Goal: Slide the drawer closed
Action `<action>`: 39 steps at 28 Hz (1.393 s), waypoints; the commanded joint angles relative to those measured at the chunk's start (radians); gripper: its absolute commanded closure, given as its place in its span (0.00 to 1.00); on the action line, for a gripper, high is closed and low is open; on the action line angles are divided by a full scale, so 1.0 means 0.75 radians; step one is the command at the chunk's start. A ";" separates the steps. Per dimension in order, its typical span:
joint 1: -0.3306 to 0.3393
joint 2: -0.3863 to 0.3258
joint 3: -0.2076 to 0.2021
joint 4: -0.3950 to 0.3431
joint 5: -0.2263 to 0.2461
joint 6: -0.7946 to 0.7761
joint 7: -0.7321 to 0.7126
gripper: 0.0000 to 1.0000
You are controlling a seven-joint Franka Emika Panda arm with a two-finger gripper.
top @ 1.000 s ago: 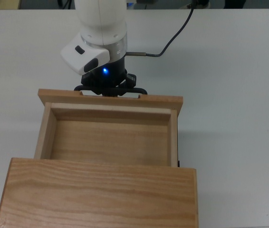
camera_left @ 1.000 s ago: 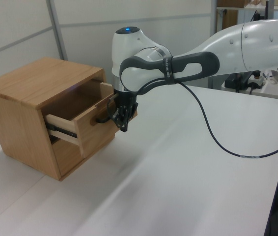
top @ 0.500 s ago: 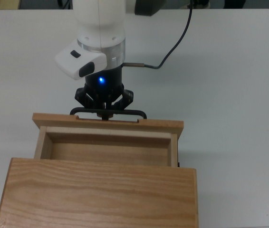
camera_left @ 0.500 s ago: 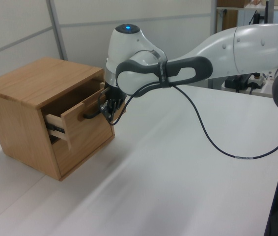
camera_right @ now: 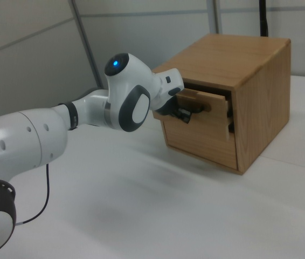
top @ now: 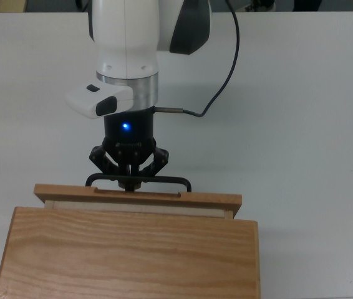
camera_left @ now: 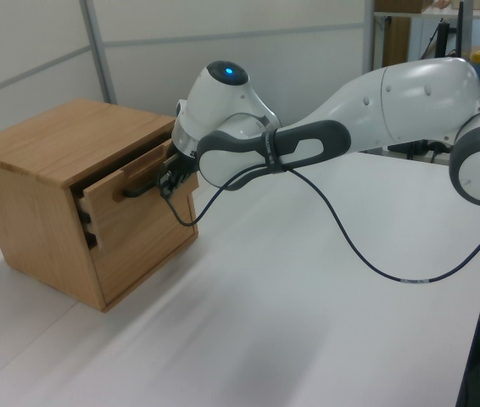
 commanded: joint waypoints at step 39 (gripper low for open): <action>0.006 -0.293 -0.025 -0.145 -0.031 -0.693 0.039 1.00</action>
